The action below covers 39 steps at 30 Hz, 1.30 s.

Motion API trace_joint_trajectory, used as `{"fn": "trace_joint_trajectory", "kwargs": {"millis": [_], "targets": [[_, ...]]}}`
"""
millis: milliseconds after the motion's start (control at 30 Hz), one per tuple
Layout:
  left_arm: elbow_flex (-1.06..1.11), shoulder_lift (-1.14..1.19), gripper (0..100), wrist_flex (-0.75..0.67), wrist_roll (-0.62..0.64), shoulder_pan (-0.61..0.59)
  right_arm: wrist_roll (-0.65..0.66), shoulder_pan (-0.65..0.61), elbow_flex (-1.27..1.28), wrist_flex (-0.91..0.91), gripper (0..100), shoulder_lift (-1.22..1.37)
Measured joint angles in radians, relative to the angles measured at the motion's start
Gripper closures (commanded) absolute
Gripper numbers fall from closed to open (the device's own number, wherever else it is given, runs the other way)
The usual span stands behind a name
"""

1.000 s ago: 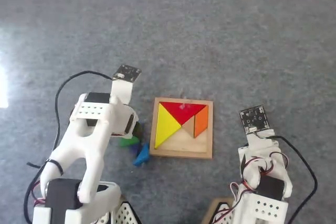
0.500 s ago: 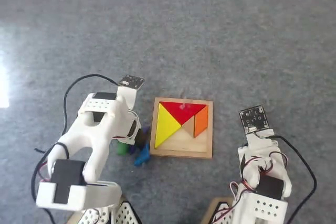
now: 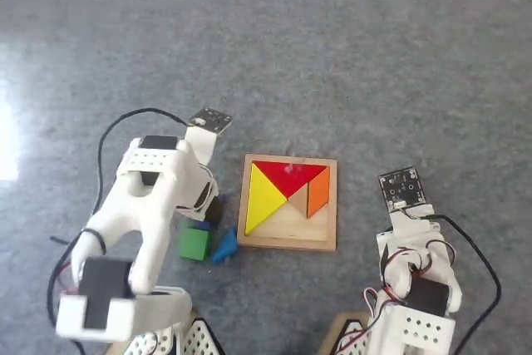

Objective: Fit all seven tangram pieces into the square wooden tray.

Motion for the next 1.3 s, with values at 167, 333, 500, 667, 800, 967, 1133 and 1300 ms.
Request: {"fn": "trace_joint_trajectory", "kwargs": {"millis": [167, 333, 500, 667, 800, 967, 1133, 1300], "targets": [[0.13, -0.242, 74, 0.052, -0.057, -0.002, 0.0, 0.0, 0.0, 0.0, 98.2, 0.0], [0.158, -0.299, 74, 0.103, -0.104, -0.028, 0.0, 0.0, 0.0, 0.0, 98.2, 0.0], [0.107, -0.103, 74, 0.144, -0.129, -0.048, 0.0, 0.0, 0.0, 0.0, 98.2, 0.0], [0.071, 0.121, 74, 0.106, -0.13, -0.048, 0.0, 0.0, 0.0, 0.0, 98.2, 0.0], [0.054, 0.178, 74, 0.08, -0.13, -0.049, 0.0, 0.0, 0.0, 0.0, 98.2, 0.0], [0.049, 0.186, 80, 0.08, -0.13, -0.049, 0.0, 0.0, 0.0, 0.0, 98.2, 0.0], [0.049, 0.186, 84, 0.077, -0.13, -0.043, 0.0, 0.0, 0.0, 0.0, 98.2, 0.0], [0.035, 0.189, 84, 0.071, -0.13, -0.043, 0.0, 0.0, 0.0, 0.0, 98.2, 0.0]]}}
